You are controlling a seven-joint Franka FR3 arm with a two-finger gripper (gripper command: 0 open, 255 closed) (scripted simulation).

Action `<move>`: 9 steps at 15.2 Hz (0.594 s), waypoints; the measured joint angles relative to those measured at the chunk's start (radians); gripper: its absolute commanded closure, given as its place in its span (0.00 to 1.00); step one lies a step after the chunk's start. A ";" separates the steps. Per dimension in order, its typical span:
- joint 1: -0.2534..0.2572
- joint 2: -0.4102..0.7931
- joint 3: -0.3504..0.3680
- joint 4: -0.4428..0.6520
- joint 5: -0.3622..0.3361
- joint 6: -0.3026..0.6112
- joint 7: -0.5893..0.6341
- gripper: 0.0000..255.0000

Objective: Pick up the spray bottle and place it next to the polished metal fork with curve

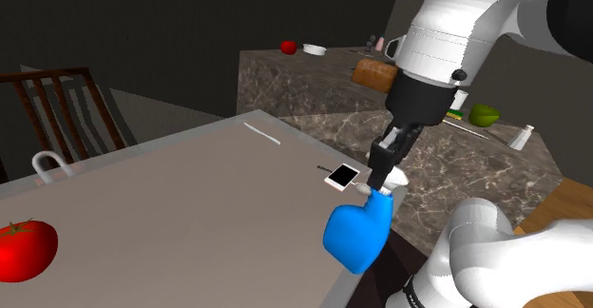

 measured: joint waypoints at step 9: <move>0.013 -0.050 0.020 -0.148 0.022 0.098 -0.009 1.00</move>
